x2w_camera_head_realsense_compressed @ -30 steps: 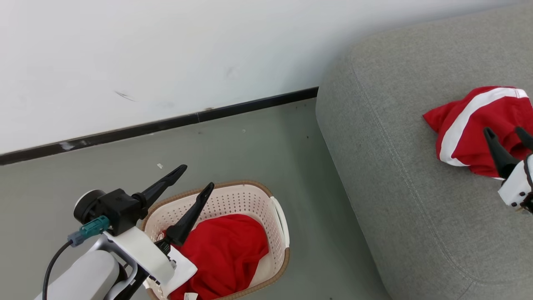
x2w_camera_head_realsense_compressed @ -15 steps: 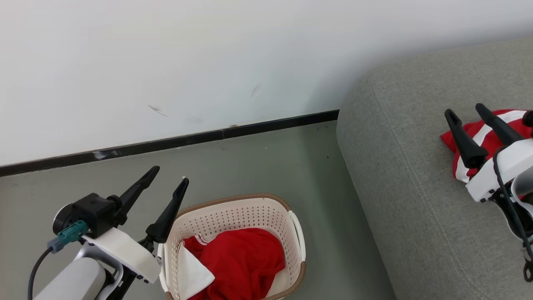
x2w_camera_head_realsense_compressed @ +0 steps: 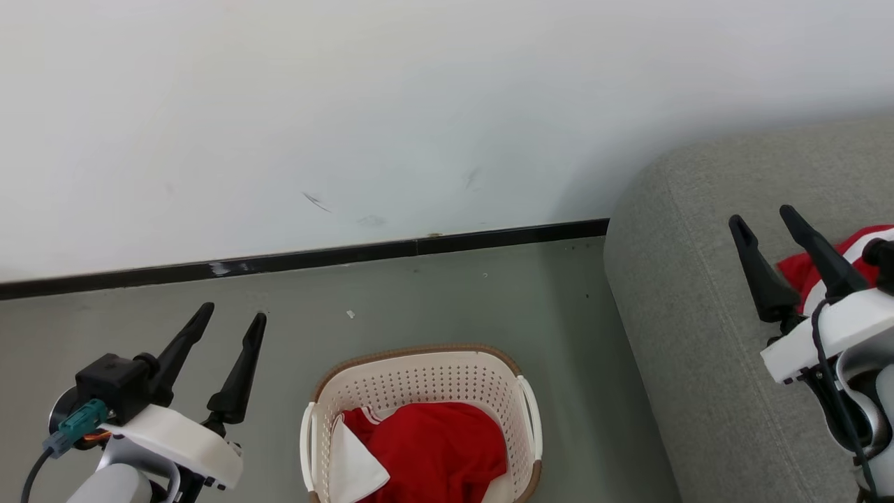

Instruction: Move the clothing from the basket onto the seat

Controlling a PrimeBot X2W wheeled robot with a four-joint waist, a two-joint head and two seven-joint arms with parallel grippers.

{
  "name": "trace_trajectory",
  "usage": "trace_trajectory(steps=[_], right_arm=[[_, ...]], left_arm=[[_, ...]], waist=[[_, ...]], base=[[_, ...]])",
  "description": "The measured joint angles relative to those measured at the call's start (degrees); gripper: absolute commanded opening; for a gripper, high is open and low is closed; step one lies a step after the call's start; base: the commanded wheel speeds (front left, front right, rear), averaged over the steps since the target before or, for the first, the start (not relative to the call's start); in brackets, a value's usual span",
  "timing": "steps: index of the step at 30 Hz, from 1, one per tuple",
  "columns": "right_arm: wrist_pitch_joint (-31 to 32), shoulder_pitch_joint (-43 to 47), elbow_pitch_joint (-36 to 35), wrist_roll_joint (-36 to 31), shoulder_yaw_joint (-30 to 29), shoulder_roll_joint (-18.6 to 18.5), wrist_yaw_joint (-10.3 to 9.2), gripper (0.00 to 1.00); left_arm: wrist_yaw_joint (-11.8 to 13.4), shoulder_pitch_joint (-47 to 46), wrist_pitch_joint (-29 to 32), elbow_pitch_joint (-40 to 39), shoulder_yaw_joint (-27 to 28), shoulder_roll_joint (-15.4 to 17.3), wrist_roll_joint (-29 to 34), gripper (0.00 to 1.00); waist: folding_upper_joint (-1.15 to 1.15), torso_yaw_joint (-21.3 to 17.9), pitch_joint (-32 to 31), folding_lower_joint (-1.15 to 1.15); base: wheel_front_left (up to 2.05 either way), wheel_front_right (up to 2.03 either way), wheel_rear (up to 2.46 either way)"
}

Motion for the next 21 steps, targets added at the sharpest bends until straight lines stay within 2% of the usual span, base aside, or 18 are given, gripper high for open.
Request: trace_trajectory(steps=[9, 21], right_arm=[[-7.0, 5.6, -1.24, -2.49, -2.09, 2.09, 0.0, 1.0], [-9.04, 12.98, -1.19, -3.96, -4.02, 7.95, 0.0, 1.0]], left_arm=[[1.48, 3.59, 0.0, 0.25, 5.27, -1.72, -0.44, 1.0], [2.14, 7.86, 0.0, -0.12, 9.6, -4.2, 0.99, 1.0]], waist=[[0.0, 2.45, -1.46, 0.0], [0.0, 4.43, -2.71, 0.0]], base=[[0.0, 0.0, 0.0], [0.0, 0.0, 0.0]])
